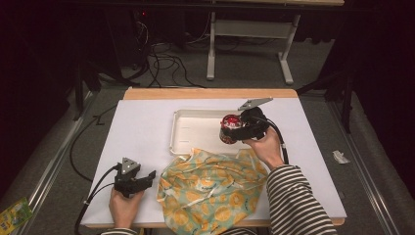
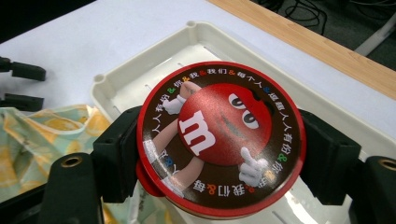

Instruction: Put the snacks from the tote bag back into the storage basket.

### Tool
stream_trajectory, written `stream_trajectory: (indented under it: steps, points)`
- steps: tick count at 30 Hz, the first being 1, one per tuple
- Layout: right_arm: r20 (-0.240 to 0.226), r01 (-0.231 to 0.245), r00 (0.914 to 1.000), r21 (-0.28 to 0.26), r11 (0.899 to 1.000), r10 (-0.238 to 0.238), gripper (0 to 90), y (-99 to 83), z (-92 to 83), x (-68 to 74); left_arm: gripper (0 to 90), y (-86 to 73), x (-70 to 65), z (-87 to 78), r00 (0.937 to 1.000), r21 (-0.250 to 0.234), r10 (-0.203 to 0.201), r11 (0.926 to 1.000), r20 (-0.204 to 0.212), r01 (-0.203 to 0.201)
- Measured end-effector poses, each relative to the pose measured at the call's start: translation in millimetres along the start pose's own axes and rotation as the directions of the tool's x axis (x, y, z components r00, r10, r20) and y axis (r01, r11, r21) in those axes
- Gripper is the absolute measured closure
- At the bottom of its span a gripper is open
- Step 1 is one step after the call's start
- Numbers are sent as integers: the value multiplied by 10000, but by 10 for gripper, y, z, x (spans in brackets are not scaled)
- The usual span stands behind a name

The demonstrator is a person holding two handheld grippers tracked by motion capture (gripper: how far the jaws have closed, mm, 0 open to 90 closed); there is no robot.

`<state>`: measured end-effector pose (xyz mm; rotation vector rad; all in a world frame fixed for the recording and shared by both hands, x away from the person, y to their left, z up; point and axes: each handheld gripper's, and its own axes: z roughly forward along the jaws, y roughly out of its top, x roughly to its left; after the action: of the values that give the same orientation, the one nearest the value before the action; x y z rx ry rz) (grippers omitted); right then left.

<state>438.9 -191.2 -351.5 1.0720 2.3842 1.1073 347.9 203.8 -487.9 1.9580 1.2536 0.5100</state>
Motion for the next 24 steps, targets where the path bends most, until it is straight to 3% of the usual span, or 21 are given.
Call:
stream_trajectory:
  steps: [12,24]
  points:
    - [217,-101,9997,268,9996,96,260,-4,232,-96,339,0,-2,-1,10000,16,13,10000,-14,-13]
    - [422,-404,9984,430,9983,386,260,-16,353,-186,339,1,-1,-1,10000,15,12,10000,-10,-12]
